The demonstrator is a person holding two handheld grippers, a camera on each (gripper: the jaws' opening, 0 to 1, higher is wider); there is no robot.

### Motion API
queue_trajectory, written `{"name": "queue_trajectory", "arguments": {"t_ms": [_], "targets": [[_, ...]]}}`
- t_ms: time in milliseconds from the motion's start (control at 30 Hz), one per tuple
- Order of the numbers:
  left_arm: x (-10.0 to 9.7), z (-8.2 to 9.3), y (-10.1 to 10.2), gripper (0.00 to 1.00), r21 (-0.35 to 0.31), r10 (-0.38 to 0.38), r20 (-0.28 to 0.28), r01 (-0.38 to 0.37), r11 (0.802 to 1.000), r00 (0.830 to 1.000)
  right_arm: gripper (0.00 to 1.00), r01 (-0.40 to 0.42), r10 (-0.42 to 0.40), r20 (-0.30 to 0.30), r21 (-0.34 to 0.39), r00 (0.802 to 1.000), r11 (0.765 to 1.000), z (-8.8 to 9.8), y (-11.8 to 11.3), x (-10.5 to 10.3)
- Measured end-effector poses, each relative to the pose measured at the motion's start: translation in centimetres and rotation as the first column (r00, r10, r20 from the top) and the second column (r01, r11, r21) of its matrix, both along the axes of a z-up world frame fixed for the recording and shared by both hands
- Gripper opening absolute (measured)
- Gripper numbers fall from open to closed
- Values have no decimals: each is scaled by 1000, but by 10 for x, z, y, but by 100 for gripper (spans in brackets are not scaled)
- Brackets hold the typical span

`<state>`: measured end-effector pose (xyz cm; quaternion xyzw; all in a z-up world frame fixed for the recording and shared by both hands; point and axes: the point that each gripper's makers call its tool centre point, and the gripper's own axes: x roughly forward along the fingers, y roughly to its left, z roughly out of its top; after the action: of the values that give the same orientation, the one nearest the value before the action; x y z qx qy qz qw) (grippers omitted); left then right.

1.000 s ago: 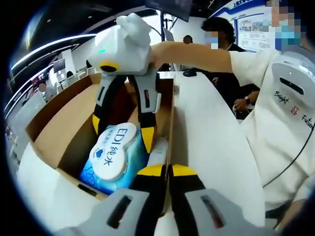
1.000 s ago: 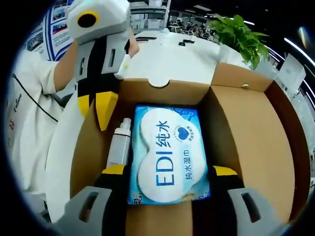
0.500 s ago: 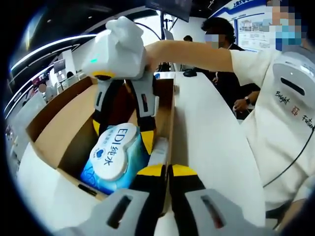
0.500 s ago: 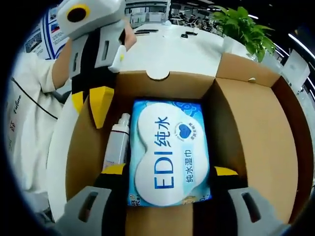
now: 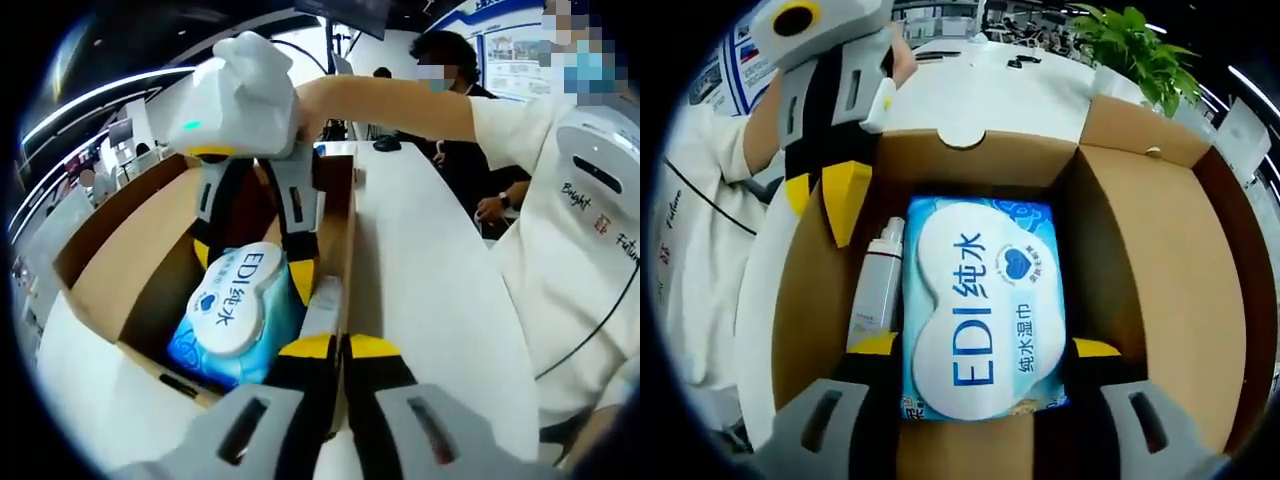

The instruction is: Operate the shoe box by opening the lid, removing the specified soft item, and placing it in the target area until the item is outside and the box remains undamaged.

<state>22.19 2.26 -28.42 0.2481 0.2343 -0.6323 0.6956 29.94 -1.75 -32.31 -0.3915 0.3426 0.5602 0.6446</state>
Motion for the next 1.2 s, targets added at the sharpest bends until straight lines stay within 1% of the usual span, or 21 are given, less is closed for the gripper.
{"name": "queue_trajectory", "arguments": {"t_ms": [100,200,233,333,433,633,767,867,933,1000,1200], "targets": [[0,0,0,3,-3,1,0,-1,1000,1000,67,8,-8,-3,-13,1000,1000,-1,-7,-1],[0,0,0,3,-1,0,0,0,1000,1000,67,12,-12,-4,-44,1000,999,-1,-14,-3],[0,0,0,3,0,-1,-1,1,1000,1000,67,17,-18,-10,-82,1000,997,-2,-20,-4],[0,0,0,3,1,0,-1,0,1000,1000,67,20,-21,-8,-130,1000,991,-3,-27,-5],[0,0,0,3,-1,0,-1,0,1000,1000,67,23,-24,-8,-147,1000,989,-4,-30,-5],[-1,-1,0,3,8,-3,-7,3,1000,1000,67,0,-2,-8,-198,1000,980,-6,-42,-8],[-1,-1,0,3,6,-4,-6,4,1000,1000,67,3,-4,-5,-214,1000,977,-6,-43,-8],[-1,-1,0,3,8,-3,-6,3,1000,1000,68,6,-6,-1,-252,1000,968,-9,-43,-8],[-1,-1,0,3,10,-3,-6,3,1000,1000,69,15,-17,-7,-271,1000,963,-11,-44,-1],[-1,-1,0,3,11,-2,-7,2,1000,1000,70,17,-22,-16,-286,1000,958,-14,-46,0],[-1,0,0,3,8,-1,-4,1,1000,1000,73,16,-23,-20,-310,1000,951,-18,-48,-3]]}}
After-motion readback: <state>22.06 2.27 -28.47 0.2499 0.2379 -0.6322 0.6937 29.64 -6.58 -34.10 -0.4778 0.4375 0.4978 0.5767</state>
